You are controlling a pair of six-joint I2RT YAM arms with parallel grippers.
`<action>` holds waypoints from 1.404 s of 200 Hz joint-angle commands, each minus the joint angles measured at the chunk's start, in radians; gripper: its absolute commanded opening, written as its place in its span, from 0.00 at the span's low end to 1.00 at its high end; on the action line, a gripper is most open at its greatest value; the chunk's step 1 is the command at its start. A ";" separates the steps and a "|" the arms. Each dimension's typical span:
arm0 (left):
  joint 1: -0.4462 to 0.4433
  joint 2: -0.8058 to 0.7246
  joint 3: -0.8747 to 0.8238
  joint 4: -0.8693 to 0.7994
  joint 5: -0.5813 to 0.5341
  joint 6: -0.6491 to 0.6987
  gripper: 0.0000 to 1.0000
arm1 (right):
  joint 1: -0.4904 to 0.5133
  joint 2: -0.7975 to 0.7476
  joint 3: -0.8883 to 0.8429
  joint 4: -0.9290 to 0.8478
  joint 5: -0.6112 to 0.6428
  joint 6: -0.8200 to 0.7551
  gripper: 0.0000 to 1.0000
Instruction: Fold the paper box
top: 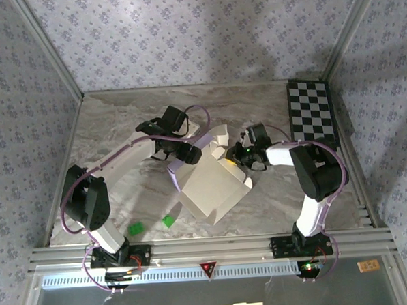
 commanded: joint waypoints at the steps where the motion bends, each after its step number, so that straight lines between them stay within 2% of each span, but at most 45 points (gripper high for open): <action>1: 0.014 0.000 -0.004 -0.024 -0.039 0.016 0.78 | -0.006 0.024 -0.023 -0.047 0.060 -0.041 0.11; 59: 0.050 0.009 -0.022 -0.024 -0.054 0.011 0.78 | 0.015 0.030 -0.045 -0.095 0.167 -0.088 0.08; 118: 0.082 0.022 -0.036 -0.015 -0.033 0.013 0.78 | 0.045 0.041 -0.072 -0.064 0.253 -0.086 0.06; 142: 0.087 0.026 -0.038 -0.015 -0.024 0.012 0.79 | 0.044 0.041 -0.083 -0.026 0.219 -0.047 0.06; 165: 0.087 0.024 -0.043 -0.011 -0.019 0.010 0.78 | 0.034 0.051 -0.123 0.088 0.166 0.044 0.05; 205: 0.088 0.020 -0.054 -0.003 -0.014 0.008 0.79 | 0.042 0.043 -0.165 0.137 0.214 0.140 0.03; 251: 0.082 -0.002 -0.061 0.013 0.062 0.024 0.79 | 0.055 -0.091 -0.125 0.121 0.227 0.079 0.10; 281: 0.080 -0.002 -0.063 0.012 0.066 0.024 0.78 | 0.072 -0.128 -0.095 0.126 0.253 0.082 0.18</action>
